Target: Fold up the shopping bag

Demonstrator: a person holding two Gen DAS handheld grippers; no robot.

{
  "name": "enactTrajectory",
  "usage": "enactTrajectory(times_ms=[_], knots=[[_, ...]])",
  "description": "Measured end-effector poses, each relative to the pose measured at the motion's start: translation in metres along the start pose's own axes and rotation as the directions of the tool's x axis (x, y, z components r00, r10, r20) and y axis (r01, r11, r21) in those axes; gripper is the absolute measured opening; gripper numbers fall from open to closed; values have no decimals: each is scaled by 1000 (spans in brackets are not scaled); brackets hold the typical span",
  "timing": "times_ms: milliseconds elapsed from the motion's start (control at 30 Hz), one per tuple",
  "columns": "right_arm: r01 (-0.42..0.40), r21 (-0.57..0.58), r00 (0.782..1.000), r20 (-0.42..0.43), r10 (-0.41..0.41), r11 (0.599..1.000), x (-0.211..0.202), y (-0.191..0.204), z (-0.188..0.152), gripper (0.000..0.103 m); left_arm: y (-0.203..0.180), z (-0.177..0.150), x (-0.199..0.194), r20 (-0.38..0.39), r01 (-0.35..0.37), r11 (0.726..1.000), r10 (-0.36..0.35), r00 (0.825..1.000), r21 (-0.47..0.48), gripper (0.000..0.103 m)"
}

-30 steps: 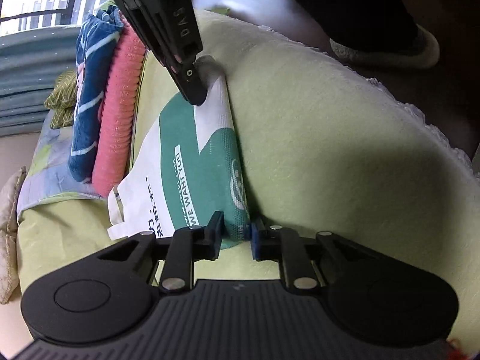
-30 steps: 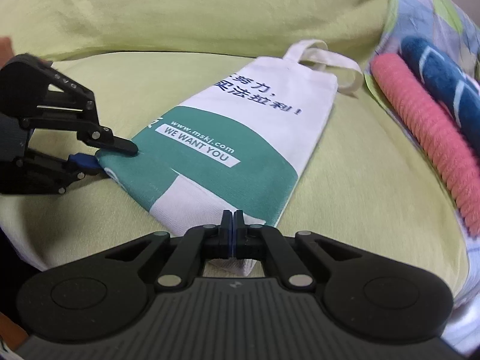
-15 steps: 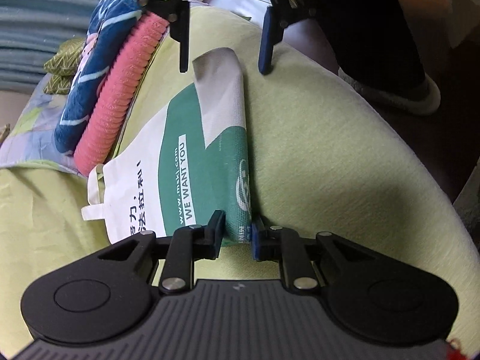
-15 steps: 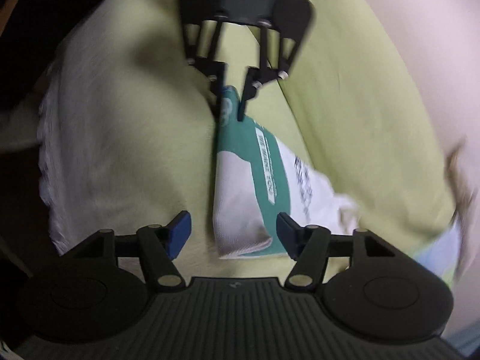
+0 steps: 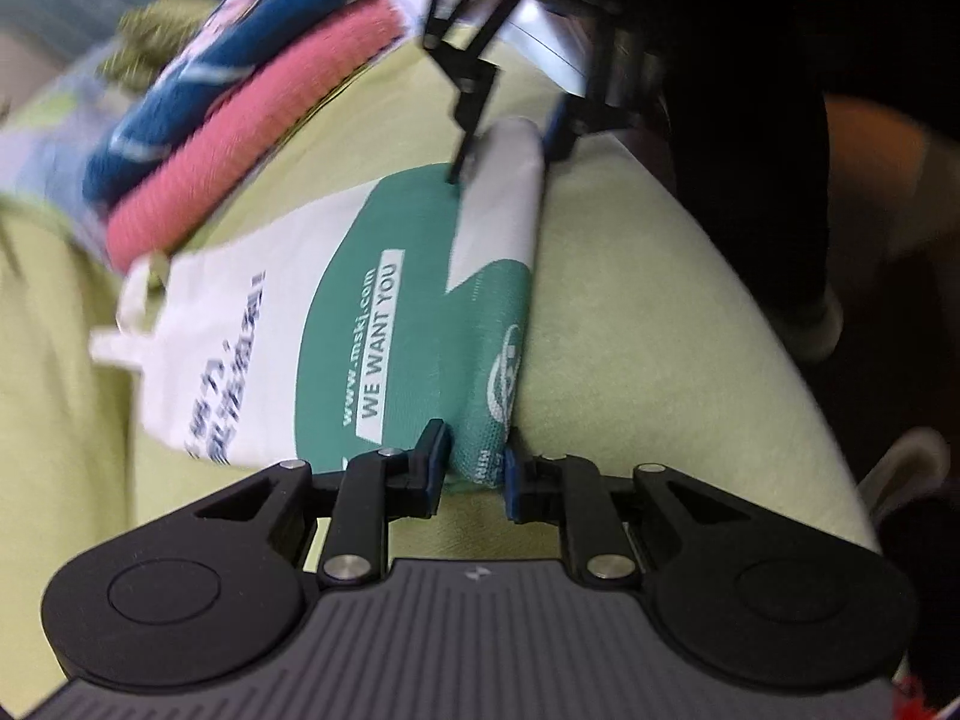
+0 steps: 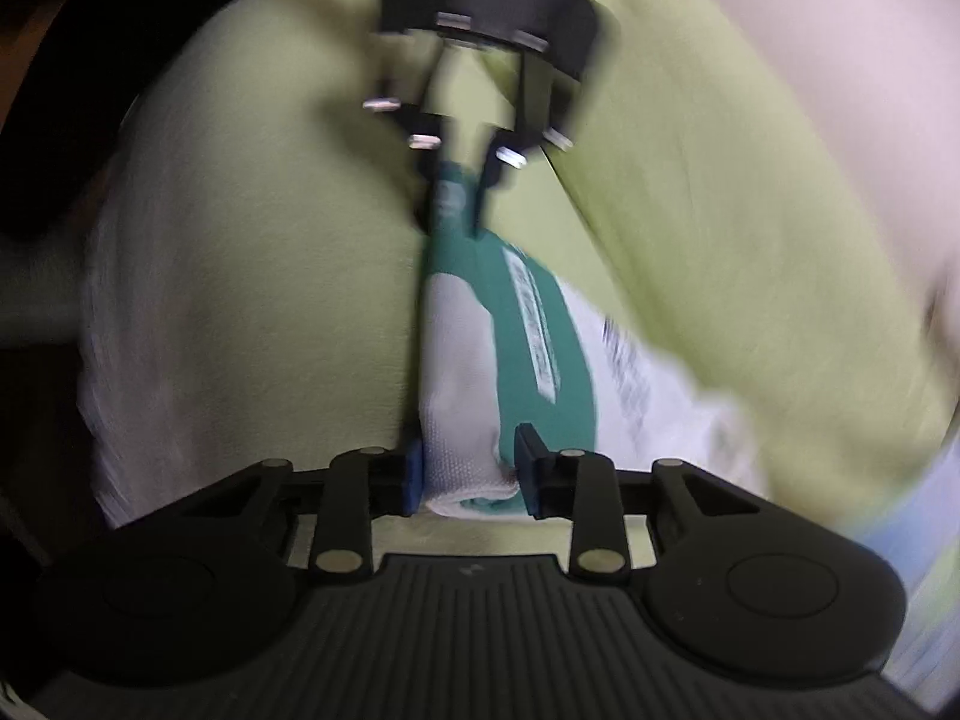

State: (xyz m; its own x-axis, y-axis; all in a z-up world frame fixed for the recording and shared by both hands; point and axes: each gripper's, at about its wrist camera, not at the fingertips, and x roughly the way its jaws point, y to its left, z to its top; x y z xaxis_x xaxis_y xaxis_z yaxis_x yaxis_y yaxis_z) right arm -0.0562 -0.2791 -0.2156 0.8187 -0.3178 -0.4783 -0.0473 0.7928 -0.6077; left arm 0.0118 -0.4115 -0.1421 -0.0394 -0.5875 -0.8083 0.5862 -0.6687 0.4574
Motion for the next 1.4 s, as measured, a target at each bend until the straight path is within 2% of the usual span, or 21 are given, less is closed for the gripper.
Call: enactTrajectory(times_ms=[33, 100, 200, 233, 300, 400, 500, 667, 767, 833, 867, 900, 967, 1000, 1033, 1067, 1133, 1200, 1267, 1300, 1400], knots=[[-38, 110, 999, -18, 40, 993, 0, -12, 3, 26, 5, 0, -1, 3, 17, 999, -17, 1000, -37, 21], [-107, 294, 992, -33, 122, 950, 1, -33, 6, 27, 10, 1, -3, 6, 41, 995, -41, 999, -95, 21], [-204, 516, 969, -17, 248, 832, 1, -60, 5, 26, 12, -1, -11, 17, 99, 980, -97, 995, -172, 23], [-240, 578, 955, -2, 296, 780, 0, -65, 2, 26, 12, -1, -15, 23, 124, 972, -122, 992, -198, 23], [-300, 698, 924, 42, 380, 650, -2, -75, -7, 26, 13, -3, -21, 43, 176, 950, -171, 984, -259, 23], [-318, 837, 892, 105, 439, 446, 3, -95, -22, 26, 24, -10, -21, 75, 212, 898, -199, 977, -385, 23], [-306, 920, 861, 158, 483, 245, 17, -117, -41, 26, 41, -15, -17, 87, 242, 827, -230, 969, -508, 23], [-249, 967, 812, 236, 534, -49, 28, -130, -69, 25, 60, -23, -11, 99, 261, 725, -260, 961, -637, 29], [-198, 965, 786, 260, 560, -170, 30, -132, -78, 22, 66, -30, -9, 115, 260, 661, -255, 960, -704, 32], [-152, 959, 771, 267, 578, -240, 31, -130, -86, 22, 67, -31, -12, 102, 236, 639, -239, 965, -732, 32], [-131, 956, 764, 266, 588, -263, 32, -130, -87, 22, 66, -29, -15, 83, 212, 644, -225, 971, -735, 32], [-109, 953, 758, 264, 597, -284, 36, -131, -89, 21, 64, -27, -20, 47, 170, 663, -200, 979, -730, 38], [-70, 948, 749, 256, 612, -311, 41, -133, -90, 21, 59, -21, -31, -29, 79, 713, -137, 990, -696, 39], [-54, 946, 745, 251, 618, -319, 41, -133, -90, 21, 56, -17, -39, -49, 41, 734, -101, 994, -678, 37], [-38, 945, 741, 246, 625, -326, 41, -134, -90, 21, 52, -12, -47, -65, 4, 758, -61, 996, -653, 30], [-24, 943, 738, 241, 630, -332, 42, -135, -90, 21, 48, -5, -55, -77, -32, 785, -19, 997, -619, 29], [1, 939, 733, 233, 639, -343, 44, -137, -91, 21, 38, 13, -68, -58, -67, 852, 43, 997, -520, 29], [19, 937, 728, 225, 647, -348, 46, -138, -92, 21, 27, 31, -71, -11, -67, 907, 69, 998, -415, 31], [37, 936, 724, 216, 655, -350, 46, -138, -91, 21, 20, 46, -58, -1, -59, 938, 62, 998, -343, 31], [46, 935, 723, 211, 658, -351, 45, -139, -91, 21, 18, 50, -48, -12, -68, 944, 67, 998, -324, 30], [68, 935, 721, 195, 665, -348, 44, -141, -93, 21, 19, 56, -17, -58, -108, 943, 95, 994, -315, 30]])
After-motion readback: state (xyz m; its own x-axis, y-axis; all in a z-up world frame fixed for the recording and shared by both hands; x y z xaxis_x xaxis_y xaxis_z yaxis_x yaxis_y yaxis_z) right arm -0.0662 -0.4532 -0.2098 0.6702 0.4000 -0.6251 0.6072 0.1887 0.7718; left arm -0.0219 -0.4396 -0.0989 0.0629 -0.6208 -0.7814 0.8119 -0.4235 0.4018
